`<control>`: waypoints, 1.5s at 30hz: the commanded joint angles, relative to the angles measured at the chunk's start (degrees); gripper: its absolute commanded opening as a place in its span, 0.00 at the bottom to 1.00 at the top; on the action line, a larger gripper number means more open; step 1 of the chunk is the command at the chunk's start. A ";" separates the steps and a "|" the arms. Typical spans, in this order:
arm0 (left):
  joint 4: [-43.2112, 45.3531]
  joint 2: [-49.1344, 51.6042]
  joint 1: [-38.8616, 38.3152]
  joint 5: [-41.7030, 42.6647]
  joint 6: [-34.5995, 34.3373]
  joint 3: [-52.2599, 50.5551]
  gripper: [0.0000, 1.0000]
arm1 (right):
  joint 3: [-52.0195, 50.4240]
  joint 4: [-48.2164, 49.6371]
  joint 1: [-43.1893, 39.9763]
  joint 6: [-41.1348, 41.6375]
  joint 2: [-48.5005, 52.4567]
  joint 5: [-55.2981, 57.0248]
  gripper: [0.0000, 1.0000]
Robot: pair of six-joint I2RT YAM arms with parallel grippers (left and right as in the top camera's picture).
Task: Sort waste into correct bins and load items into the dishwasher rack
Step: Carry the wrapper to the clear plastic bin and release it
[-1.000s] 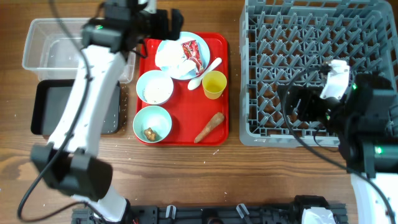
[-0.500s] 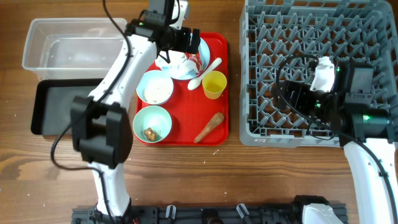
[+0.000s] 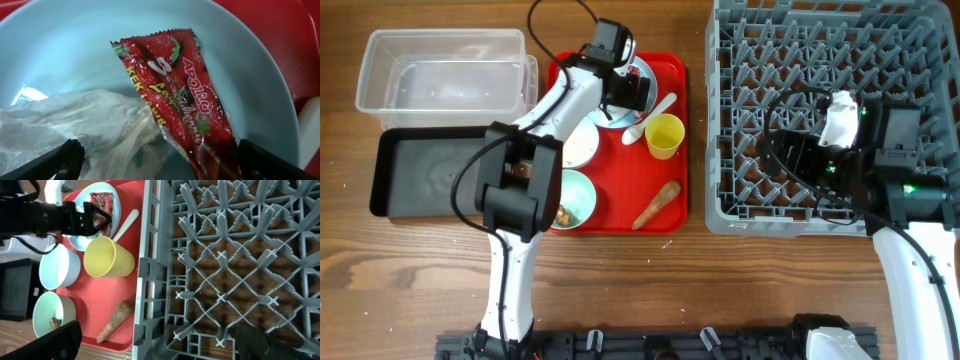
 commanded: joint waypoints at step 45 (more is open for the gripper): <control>-1.95 -9.44 28.74 -7.34 -4.74 5.35 0.62 | 1.27 2.10 -0.22 2.03 0.11 -1.11 0.99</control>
